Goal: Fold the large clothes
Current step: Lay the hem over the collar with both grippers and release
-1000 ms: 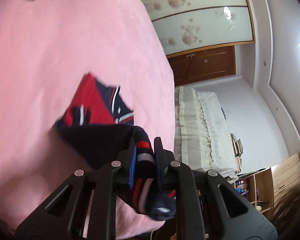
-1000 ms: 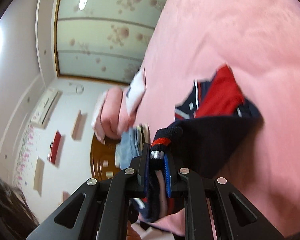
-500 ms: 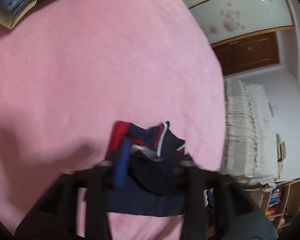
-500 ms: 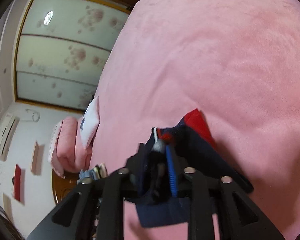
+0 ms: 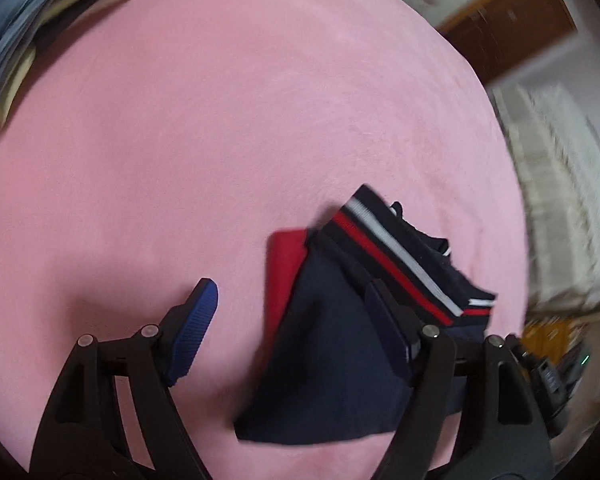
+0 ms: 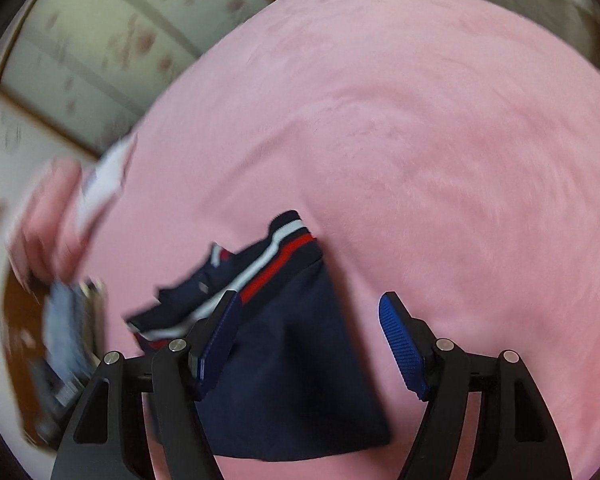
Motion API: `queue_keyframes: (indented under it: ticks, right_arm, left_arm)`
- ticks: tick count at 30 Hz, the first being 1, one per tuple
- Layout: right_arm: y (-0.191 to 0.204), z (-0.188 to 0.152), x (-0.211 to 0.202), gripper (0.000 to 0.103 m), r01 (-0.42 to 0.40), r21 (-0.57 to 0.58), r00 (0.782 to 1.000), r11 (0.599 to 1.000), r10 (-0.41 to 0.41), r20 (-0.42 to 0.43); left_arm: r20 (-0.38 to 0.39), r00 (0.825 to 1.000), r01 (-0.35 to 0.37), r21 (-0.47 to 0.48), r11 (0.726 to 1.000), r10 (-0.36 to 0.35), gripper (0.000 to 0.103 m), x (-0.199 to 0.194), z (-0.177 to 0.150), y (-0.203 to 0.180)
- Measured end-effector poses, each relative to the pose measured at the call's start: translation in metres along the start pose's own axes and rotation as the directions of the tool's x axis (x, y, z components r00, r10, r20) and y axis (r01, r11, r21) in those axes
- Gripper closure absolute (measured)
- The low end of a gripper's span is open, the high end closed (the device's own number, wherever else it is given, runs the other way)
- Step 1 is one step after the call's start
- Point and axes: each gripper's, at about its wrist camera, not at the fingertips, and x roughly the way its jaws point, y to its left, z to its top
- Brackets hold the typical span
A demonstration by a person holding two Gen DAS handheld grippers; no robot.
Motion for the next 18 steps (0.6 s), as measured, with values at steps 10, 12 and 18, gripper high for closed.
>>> queue_keyframes:
  ticks: [10, 12, 18]
  right_arm:
    - [0.009, 0.001, 0.061, 0.031, -0.013, -0.334, 0.989, 0.942, -0.037, -0.142]
    - [0.013, 0.002, 0.073, 0.031, -0.024, -0.363, 0.985, 0.932, -0.04, -0.166]
    - [0.025, 0.001, 0.082, 0.037, -0.077, -0.403, 0.981, 0.912, -0.003, -0.193]
  left_arm:
    - [0.002, 1.0, -0.018, 0.31, 0.951, 0.018, 0.078, 0.037, 0.025, -0.067]
    - [0.005, 1.0, -0.026, 0.337, 0.941, 0.026, 0.093, 0.042, 0.022, -0.073]
    - [0.112, 0.993, -0.072, 0.278, 0.958, 0.042, 0.1, 0.015, 0.017, -0.07]
